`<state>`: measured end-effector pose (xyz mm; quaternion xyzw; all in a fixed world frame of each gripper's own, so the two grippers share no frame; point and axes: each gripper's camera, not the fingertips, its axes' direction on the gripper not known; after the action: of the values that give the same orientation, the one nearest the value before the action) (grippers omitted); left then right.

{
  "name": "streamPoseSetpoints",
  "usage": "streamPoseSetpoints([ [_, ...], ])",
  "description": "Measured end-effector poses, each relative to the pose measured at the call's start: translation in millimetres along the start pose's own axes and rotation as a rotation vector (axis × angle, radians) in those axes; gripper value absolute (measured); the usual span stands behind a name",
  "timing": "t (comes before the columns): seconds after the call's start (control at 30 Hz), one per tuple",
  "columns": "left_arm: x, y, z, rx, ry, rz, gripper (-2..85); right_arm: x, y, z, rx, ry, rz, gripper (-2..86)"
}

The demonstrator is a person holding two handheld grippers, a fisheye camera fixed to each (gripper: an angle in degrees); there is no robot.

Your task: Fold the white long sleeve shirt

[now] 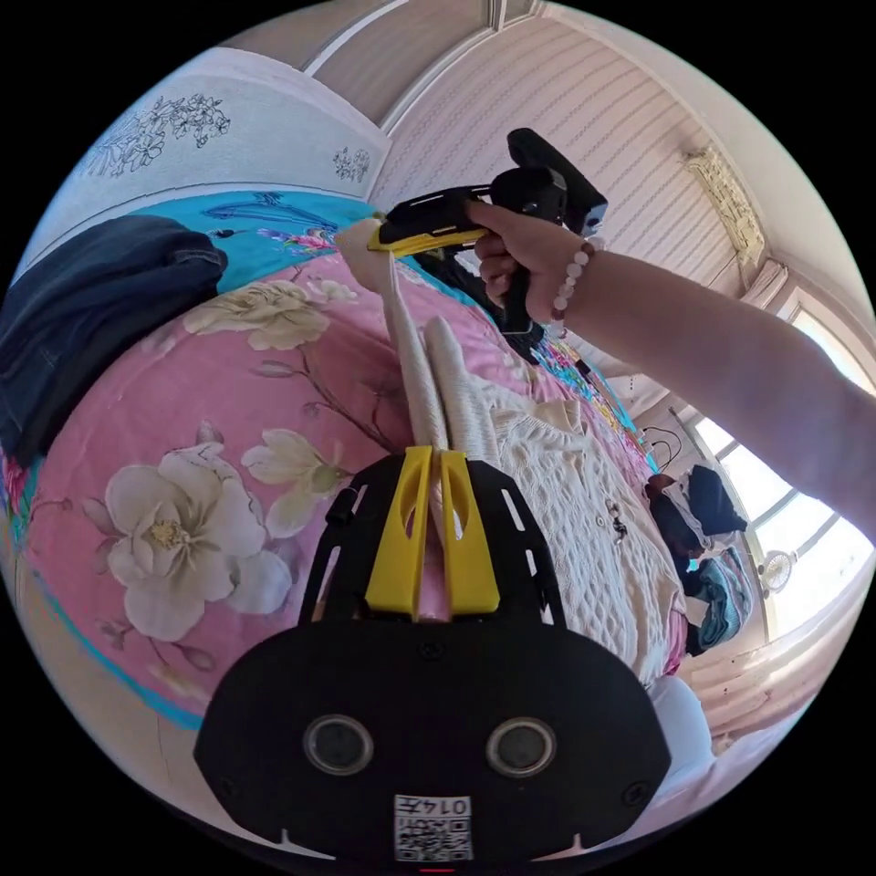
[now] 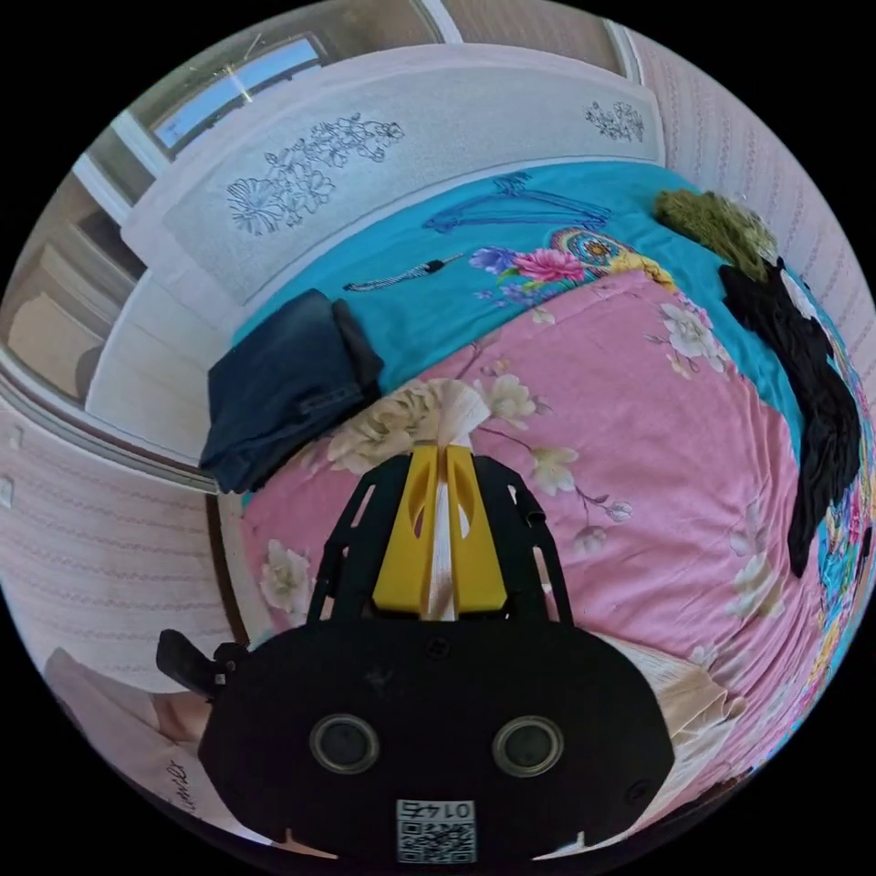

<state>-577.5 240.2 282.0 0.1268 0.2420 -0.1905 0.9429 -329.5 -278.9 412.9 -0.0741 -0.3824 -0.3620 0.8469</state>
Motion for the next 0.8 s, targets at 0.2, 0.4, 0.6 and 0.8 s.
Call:
streamPoseSetpoints([
  [0.2,-30.3,21.3,-64.4,0.054,-0.08,-0.078,-0.9,-80.8,-7.7,22.7,0.036,-0.173,-0.251,0.8],
  [0.4,-72.3,49.4,-81.0,0.002,-0.107,-0.243,-1.0,-127.9,12.3,97.7,-0.04,-0.255,-0.258,1.6],
  [0.6,-86.2,51.6,-105.2,0.029,-0.07,-0.242,-0.9,-140.3,22.5,120.4,-0.105,-0.184,-0.348,7.1],
  [0.8,-89.1,36.5,-140.6,0.086,-0.171,-0.152,2.1,-86.6,82.7,17.9,0.139,-0.216,-0.278,8.1],
])
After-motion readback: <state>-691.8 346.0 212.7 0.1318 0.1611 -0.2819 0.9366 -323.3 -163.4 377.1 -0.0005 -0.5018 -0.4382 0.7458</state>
